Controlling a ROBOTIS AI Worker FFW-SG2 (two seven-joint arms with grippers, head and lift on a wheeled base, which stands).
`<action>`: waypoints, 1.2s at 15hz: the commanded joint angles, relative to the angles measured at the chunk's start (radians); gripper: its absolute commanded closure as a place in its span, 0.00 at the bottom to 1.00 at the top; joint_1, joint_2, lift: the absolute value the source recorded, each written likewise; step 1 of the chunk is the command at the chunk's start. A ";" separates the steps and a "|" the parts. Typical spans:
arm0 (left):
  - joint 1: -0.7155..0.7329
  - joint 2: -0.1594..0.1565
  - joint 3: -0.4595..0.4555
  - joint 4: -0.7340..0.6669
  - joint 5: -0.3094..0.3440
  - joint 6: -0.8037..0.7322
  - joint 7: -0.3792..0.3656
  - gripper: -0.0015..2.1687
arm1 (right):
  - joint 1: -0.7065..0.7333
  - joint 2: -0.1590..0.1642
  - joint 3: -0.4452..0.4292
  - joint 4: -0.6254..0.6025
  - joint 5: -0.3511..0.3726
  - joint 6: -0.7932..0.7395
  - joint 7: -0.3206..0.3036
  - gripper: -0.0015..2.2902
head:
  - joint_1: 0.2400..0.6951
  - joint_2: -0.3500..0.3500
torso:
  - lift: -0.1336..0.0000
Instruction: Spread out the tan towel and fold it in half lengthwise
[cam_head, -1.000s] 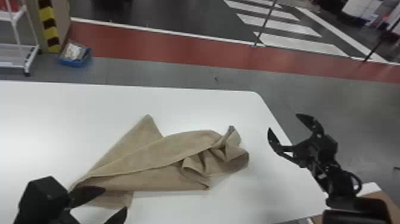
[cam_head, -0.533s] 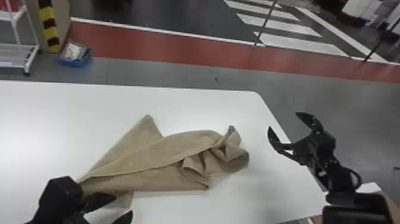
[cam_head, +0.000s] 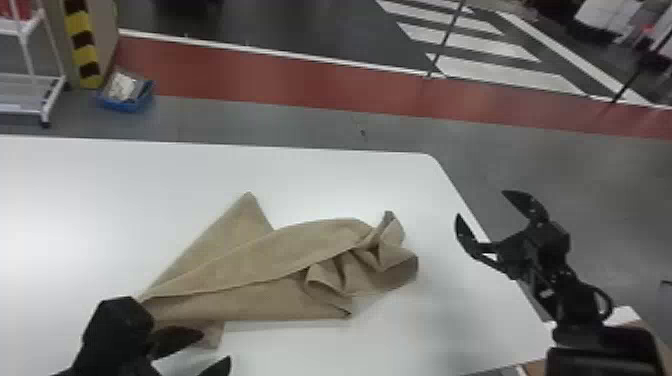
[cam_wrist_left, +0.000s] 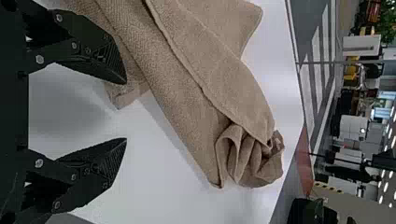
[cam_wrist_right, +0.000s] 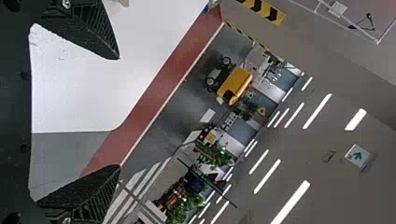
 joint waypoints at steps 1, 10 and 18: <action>-0.021 -0.002 -0.019 0.026 -0.003 0.000 0.002 0.25 | 0.004 0.000 -0.009 -0.001 -0.002 0.000 0.000 0.02 | 1.00 0.00 | 0.10; -0.044 -0.002 -0.023 0.057 -0.003 0.003 0.049 0.61 | 0.015 0.005 -0.021 -0.007 -0.007 0.000 0.000 0.02 | 1.00 0.00 | 0.10; -0.041 0.007 0.058 -0.213 -0.110 0.114 -0.165 0.77 | 0.024 0.002 -0.029 0.000 -0.010 -0.006 0.000 0.02 | 1.00 0.00 | 0.10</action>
